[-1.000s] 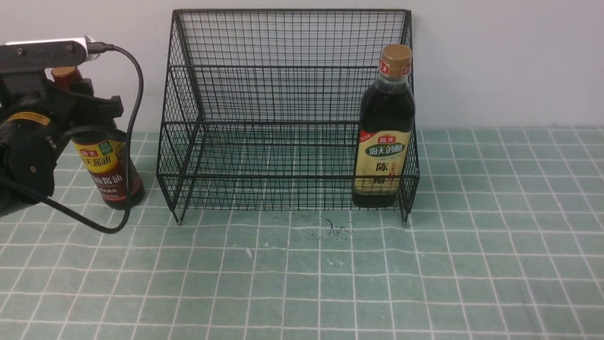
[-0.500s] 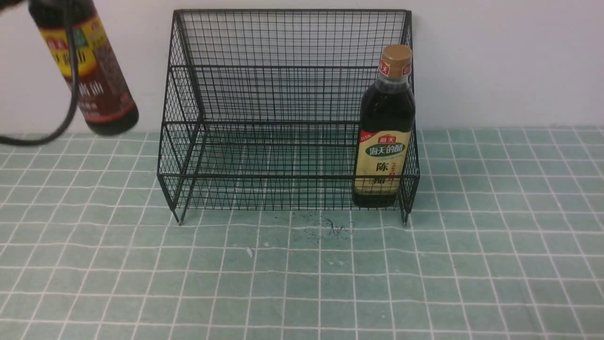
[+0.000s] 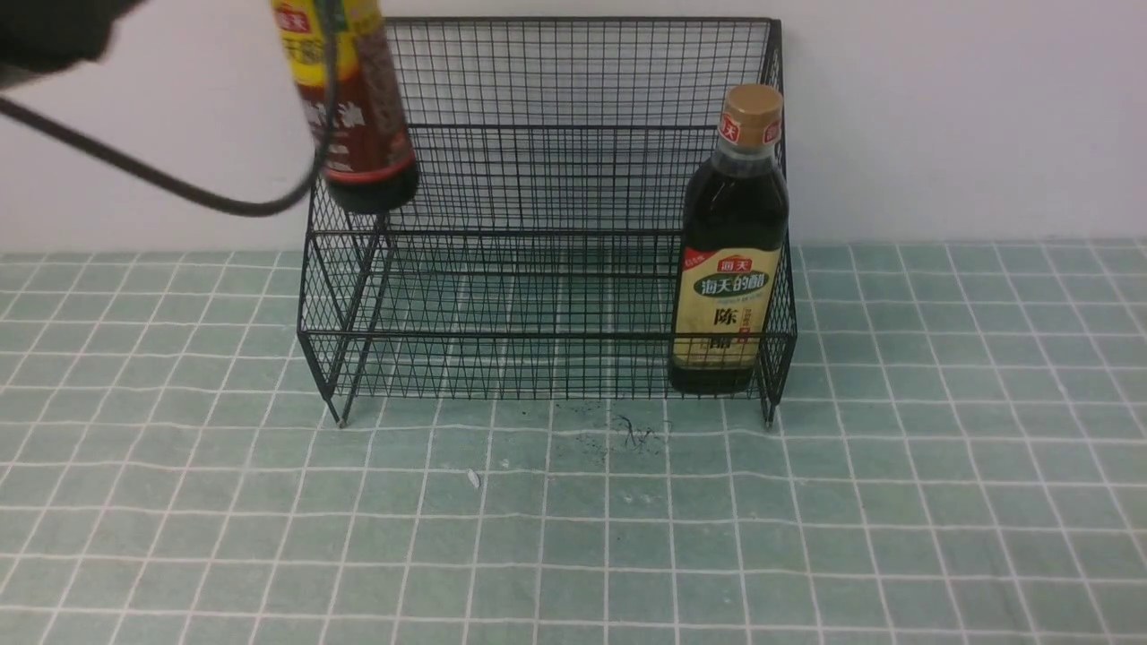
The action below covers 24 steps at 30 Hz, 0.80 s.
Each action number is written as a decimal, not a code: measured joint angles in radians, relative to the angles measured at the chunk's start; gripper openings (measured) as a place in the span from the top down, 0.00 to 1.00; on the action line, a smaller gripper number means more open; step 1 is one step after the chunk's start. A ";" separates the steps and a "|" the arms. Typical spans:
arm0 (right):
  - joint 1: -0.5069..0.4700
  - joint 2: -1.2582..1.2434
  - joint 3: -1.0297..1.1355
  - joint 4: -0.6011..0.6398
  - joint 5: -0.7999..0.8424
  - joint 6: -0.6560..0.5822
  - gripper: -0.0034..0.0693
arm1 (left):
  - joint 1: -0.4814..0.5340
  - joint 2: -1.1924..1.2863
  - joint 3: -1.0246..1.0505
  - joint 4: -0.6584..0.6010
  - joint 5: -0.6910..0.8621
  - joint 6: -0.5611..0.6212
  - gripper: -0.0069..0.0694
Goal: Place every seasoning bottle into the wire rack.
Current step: Use the left arm to put the condiment bottle back on the shelf
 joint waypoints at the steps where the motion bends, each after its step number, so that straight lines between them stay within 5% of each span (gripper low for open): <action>1: 0.000 0.000 0.000 0.000 0.000 0.000 0.97 | -0.007 0.025 -0.004 0.000 -0.019 0.001 0.54; 15: 0.000 0.000 0.000 0.000 0.000 0.000 0.97 | -0.022 0.172 -0.027 -0.007 -0.046 0.002 0.54; 24: 0.000 0.000 0.000 0.000 0.000 0.000 0.97 | -0.022 0.178 -0.027 -0.003 0.164 0.009 0.54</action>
